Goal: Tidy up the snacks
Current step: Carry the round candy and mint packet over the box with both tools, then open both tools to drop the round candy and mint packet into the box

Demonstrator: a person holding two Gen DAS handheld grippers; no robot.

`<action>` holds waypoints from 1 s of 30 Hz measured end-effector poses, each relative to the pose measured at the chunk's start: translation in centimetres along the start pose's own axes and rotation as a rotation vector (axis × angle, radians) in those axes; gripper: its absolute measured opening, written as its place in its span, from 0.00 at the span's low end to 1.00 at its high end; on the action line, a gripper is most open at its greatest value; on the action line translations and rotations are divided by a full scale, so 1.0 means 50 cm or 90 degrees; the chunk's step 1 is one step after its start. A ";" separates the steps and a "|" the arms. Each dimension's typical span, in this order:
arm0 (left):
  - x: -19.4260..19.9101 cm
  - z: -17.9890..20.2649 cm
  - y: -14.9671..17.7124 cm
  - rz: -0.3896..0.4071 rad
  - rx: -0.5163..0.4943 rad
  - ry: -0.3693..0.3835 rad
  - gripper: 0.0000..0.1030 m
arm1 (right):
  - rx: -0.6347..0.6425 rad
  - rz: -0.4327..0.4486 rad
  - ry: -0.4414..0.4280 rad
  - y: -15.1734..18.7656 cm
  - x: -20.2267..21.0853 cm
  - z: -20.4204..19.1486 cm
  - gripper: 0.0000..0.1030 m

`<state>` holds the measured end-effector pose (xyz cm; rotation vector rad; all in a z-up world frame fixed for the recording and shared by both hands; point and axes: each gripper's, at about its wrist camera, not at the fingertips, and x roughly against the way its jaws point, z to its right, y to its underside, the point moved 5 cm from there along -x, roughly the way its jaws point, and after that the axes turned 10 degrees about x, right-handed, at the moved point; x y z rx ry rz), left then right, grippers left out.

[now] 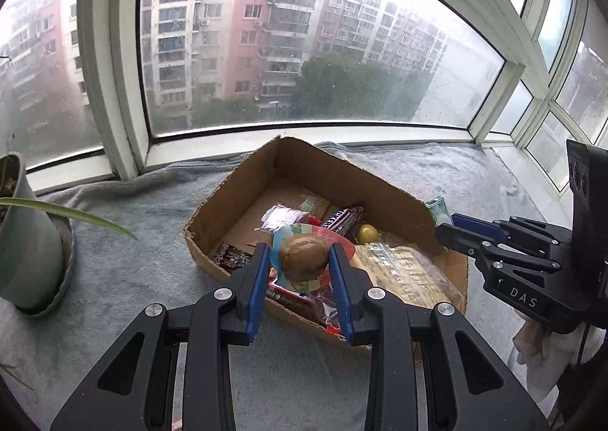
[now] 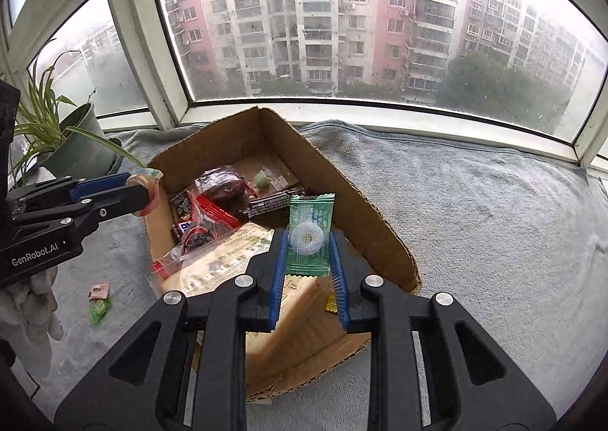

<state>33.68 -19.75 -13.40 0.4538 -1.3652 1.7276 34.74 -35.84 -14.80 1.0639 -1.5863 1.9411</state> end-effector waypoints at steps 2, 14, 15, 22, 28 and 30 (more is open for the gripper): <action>-0.014 0.006 0.004 -0.008 -0.001 -0.002 0.29 | -0.002 -0.007 0.001 0.007 -0.011 0.003 0.23; -0.042 0.042 0.017 -0.024 -0.024 -0.004 0.29 | -0.001 -0.020 0.007 0.019 -0.022 0.008 0.23; -0.043 0.044 0.016 -0.024 -0.025 -0.004 0.30 | -0.001 -0.020 0.009 0.019 -0.020 0.009 0.23; -0.036 0.049 0.013 -0.020 -0.033 -0.010 0.32 | 0.005 -0.016 0.022 0.016 -0.006 0.008 0.33; -0.018 0.044 0.010 -0.010 -0.038 -0.013 0.32 | 0.005 -0.010 0.025 0.013 0.013 0.003 0.33; -0.009 0.040 0.010 -0.008 -0.037 -0.012 0.32 | 0.010 -0.007 0.028 0.011 0.023 -0.003 0.33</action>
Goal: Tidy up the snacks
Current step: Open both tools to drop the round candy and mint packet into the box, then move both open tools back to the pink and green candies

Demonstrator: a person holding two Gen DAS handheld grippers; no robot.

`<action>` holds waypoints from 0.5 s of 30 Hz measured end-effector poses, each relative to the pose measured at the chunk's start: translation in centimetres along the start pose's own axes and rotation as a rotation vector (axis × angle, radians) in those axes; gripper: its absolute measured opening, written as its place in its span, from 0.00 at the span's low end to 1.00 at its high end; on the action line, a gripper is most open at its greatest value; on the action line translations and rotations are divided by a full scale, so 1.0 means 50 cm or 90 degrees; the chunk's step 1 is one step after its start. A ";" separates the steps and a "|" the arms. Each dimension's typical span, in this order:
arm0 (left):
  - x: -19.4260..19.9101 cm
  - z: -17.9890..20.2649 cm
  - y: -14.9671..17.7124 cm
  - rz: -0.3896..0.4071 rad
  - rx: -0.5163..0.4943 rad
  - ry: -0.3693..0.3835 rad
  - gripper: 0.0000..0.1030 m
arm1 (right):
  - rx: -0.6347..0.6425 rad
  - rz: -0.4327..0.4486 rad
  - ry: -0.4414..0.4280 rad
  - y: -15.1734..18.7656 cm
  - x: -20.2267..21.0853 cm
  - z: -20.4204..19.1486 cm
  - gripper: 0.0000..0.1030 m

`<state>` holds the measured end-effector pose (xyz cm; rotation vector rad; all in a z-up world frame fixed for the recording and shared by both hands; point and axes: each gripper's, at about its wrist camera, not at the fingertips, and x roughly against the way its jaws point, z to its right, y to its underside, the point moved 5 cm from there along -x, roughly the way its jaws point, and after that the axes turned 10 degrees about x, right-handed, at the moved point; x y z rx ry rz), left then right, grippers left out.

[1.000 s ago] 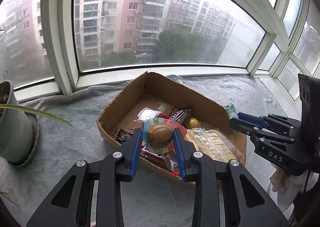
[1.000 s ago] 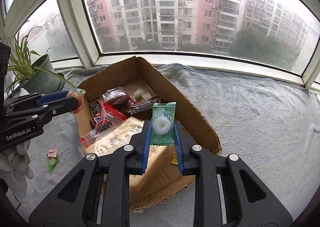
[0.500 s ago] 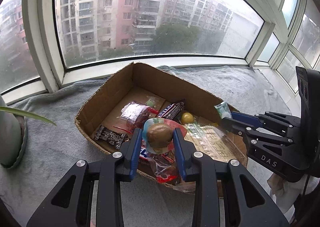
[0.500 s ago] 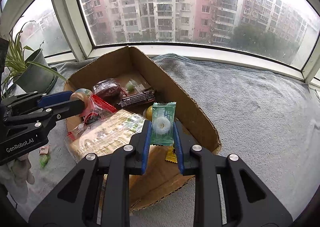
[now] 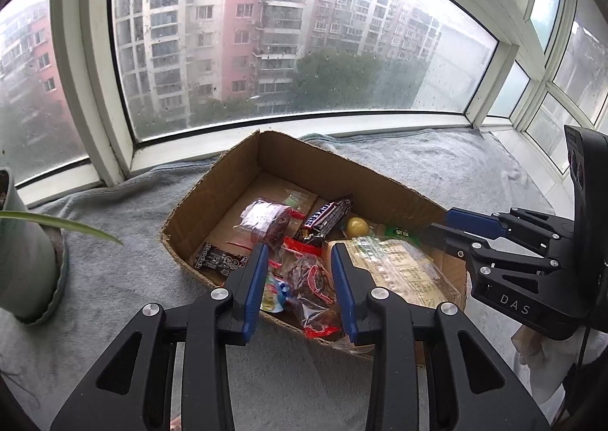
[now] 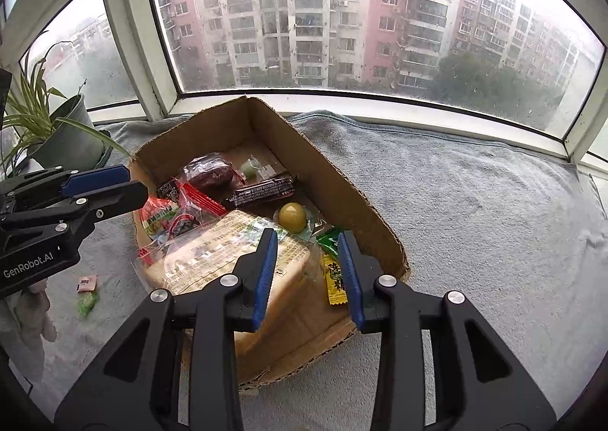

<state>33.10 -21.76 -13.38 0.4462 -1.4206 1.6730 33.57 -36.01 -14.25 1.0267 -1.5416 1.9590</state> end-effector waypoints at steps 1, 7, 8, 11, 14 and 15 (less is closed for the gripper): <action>0.005 -0.003 0.000 0.002 0.001 0.001 0.32 | 0.002 0.002 0.000 -0.001 0.005 -0.004 0.34; 0.044 -0.024 0.006 0.010 -0.006 0.002 0.32 | 0.016 0.028 0.002 -0.013 0.049 -0.032 0.53; 0.053 -0.031 0.007 0.013 -0.007 0.001 0.32 | 0.019 0.033 0.000 -0.014 0.058 -0.038 0.53; 0.084 -0.059 0.010 0.020 0.001 0.002 0.32 | 0.022 0.047 -0.010 -0.015 0.083 -0.057 0.53; 0.117 -0.094 0.015 0.027 0.015 0.004 0.32 | 0.027 0.058 -0.022 -0.014 0.102 -0.080 0.53; 0.128 -0.106 0.018 0.029 0.021 0.005 0.32 | 0.031 0.061 -0.025 -0.014 0.109 -0.090 0.53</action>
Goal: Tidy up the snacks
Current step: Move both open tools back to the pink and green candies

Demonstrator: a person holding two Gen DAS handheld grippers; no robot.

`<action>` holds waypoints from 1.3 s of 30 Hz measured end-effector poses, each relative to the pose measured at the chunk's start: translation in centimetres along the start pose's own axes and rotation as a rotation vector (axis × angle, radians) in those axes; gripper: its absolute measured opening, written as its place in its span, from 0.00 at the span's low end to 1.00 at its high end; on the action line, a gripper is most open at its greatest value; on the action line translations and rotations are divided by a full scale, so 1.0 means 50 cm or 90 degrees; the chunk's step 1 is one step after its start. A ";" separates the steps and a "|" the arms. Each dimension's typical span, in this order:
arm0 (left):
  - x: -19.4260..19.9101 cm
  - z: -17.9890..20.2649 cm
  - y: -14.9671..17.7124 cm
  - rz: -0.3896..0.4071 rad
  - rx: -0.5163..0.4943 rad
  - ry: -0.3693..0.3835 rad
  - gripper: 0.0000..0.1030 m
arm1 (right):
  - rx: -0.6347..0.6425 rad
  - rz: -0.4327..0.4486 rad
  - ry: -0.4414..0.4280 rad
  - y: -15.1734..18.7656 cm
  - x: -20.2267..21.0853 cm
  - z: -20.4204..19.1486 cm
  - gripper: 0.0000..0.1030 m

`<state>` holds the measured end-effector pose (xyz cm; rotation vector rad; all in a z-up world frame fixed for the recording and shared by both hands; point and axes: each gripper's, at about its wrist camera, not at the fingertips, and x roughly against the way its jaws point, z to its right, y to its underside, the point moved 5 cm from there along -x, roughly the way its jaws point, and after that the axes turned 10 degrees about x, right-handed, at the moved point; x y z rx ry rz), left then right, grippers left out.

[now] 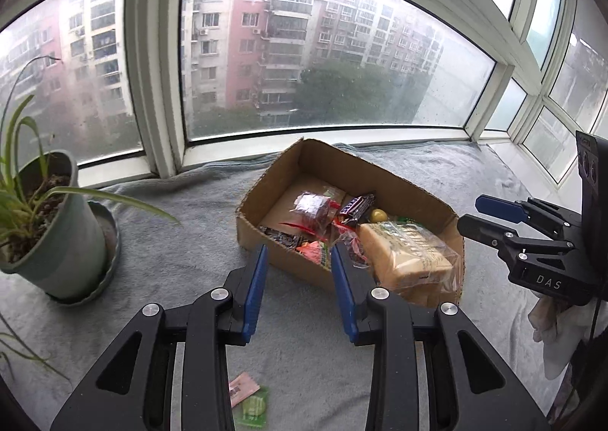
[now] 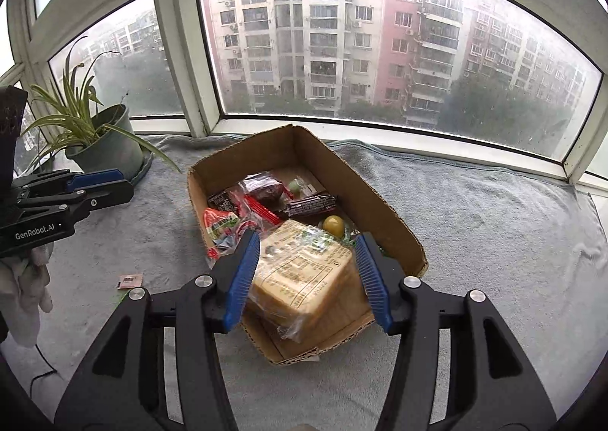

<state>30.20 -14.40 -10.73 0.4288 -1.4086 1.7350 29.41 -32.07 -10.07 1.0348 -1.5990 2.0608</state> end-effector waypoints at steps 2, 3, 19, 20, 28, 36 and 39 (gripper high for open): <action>0.022 -0.025 0.006 0.004 0.007 -0.004 0.32 | 0.006 0.006 -0.010 -0.001 0.010 -0.019 0.53; 0.032 -0.035 0.010 0.006 0.008 -0.006 0.32 | 0.009 0.009 -0.015 -0.002 0.014 -0.029 0.53; 0.066 -0.180 0.129 -0.044 0.068 -0.031 0.32 | 0.035 -0.042 -0.121 0.044 -0.013 -0.237 0.53; 0.062 -0.180 0.134 -0.049 0.061 -0.031 0.32 | 0.034 -0.047 -0.130 0.050 -0.021 -0.252 0.53; 0.018 -0.175 0.170 -0.103 0.014 -0.022 0.32 | -0.014 -0.094 -0.157 0.104 -0.083 -0.303 0.53; -0.031 -0.150 0.203 -0.147 -0.072 -0.020 0.32 | -0.060 -0.115 -0.158 0.132 -0.114 -0.292 0.53; -0.045 -0.145 0.212 -0.158 -0.094 -0.026 0.32 | -0.062 -0.116 -0.159 0.132 -0.117 -0.293 0.53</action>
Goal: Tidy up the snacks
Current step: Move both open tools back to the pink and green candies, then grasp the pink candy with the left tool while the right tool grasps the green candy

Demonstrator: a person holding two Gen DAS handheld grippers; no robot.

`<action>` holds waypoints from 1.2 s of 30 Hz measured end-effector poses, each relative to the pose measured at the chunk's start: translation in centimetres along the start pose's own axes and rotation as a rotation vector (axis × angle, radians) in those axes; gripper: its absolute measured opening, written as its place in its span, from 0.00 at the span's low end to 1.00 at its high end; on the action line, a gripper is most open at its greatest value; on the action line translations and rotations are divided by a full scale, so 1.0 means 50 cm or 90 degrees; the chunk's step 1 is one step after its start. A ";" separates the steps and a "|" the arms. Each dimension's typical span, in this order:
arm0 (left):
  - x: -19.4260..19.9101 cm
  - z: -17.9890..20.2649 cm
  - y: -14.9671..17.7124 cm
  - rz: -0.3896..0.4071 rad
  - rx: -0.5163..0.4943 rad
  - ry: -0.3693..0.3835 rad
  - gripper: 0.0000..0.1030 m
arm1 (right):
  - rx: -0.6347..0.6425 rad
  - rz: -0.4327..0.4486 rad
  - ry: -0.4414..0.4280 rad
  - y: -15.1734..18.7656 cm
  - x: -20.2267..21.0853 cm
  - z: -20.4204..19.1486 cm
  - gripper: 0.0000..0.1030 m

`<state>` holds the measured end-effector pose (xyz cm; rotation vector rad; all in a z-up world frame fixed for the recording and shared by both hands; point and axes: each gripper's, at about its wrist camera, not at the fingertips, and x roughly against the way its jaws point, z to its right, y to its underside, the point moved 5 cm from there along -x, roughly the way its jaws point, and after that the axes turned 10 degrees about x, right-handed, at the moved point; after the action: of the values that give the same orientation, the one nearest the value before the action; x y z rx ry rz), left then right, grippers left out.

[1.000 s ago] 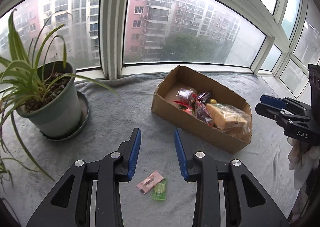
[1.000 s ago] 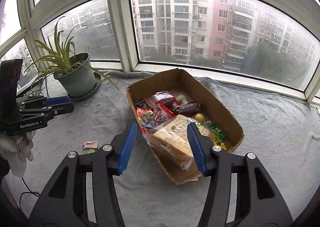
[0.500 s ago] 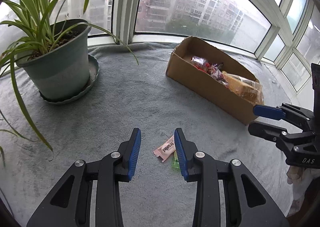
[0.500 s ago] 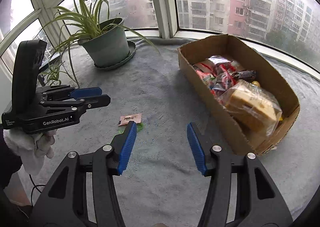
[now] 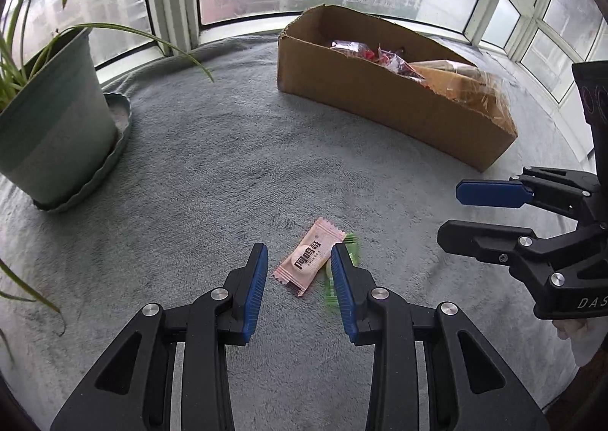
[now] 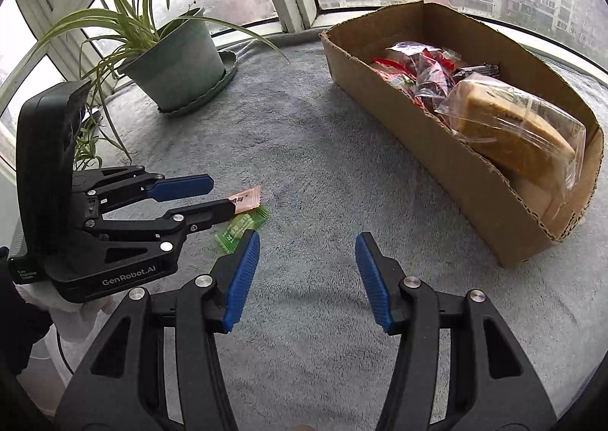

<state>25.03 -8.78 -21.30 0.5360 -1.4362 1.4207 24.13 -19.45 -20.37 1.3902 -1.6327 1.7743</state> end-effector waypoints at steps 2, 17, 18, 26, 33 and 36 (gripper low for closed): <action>-0.008 0.002 0.001 -0.005 -0.007 -0.002 0.32 | 0.001 -0.001 0.001 -0.001 -0.003 -0.002 0.53; -0.014 -0.026 0.007 0.020 0.004 -0.051 0.18 | 0.018 -0.025 -0.012 -0.005 -0.037 -0.042 0.53; -0.012 -0.029 0.008 0.020 0.008 -0.049 0.18 | 0.022 -0.028 -0.016 -0.007 -0.042 -0.049 0.53; 0.007 -0.074 0.023 0.030 0.049 -0.048 0.17 | 0.035 -0.064 -0.032 -0.020 -0.096 -0.090 0.45; 0.020 -0.108 0.032 0.038 0.088 -0.044 0.17 | 0.060 -0.074 -0.005 -0.037 -0.122 -0.120 0.44; 0.022 -0.115 0.032 0.042 0.102 -0.041 0.17 | 0.111 -0.078 0.031 -0.039 -0.130 -0.141 0.41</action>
<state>25.18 -2.79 -22.24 0.6455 -1.4093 1.5930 25.72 -10.33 -23.57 1.4756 -1.3651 1.8988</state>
